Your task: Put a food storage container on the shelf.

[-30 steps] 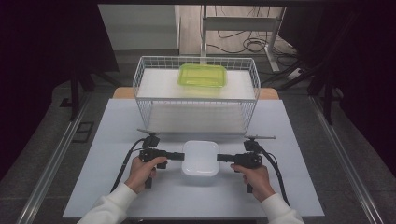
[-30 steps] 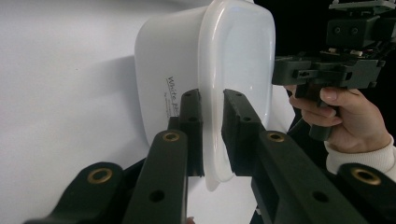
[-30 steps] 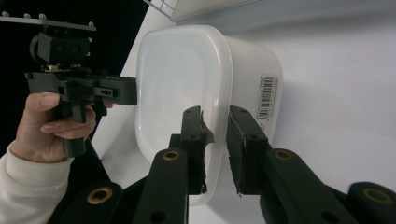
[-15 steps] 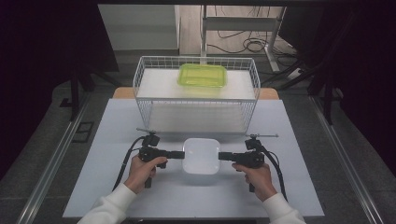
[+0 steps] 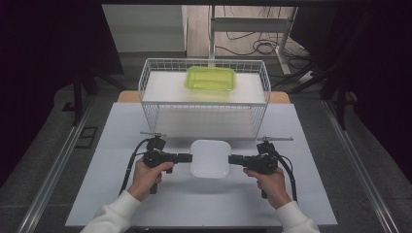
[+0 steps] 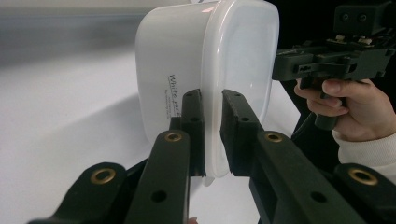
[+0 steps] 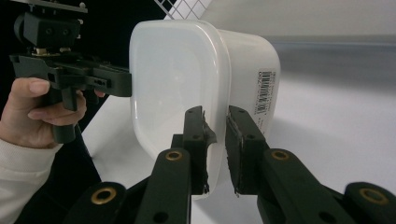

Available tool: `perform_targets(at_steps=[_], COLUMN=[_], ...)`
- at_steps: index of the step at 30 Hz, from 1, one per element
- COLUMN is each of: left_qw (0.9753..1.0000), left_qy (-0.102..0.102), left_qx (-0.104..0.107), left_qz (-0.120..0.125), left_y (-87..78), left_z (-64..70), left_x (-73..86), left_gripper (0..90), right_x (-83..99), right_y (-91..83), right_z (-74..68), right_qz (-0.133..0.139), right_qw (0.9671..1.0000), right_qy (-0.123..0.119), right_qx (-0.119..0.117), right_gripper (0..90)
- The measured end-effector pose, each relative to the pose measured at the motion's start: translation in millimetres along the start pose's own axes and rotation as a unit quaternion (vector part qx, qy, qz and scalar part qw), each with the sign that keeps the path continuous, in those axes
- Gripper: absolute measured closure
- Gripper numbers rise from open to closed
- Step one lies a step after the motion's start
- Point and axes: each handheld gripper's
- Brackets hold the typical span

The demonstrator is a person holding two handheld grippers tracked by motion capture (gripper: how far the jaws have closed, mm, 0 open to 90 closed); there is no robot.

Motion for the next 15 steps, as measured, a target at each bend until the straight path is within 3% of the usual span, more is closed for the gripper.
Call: perform_targets(at_steps=[6,15], left_qw=[0.9996,0.9988], left_qy=[0.026,0.042], left_qx=[-0.013,-0.015], left_qz=[0.007,0.019], left_y=[-5.4,-12.4], left_z=[8.8,17.3], left_x=[-5.1,-10.2], left_gripper=[80.1,80.1], right_x=[-2.2,-5.6], right_y=[-2.9,-10.3], right_z=[-6.6,-15.1], right_qz=[0.007,0.025], right_qw=[0.9998,0.9989], right_qy=[-0.019,-0.040], right_qx=[0.005,-0.001], right_gripper=[77.9,77.9])
Point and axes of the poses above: each handheld gripper's, and its own axes: y roughly forward along the jaws, x roughly out of its underside, z roughly to its right, and after that the axes turned 7 degrees about y, right-handed
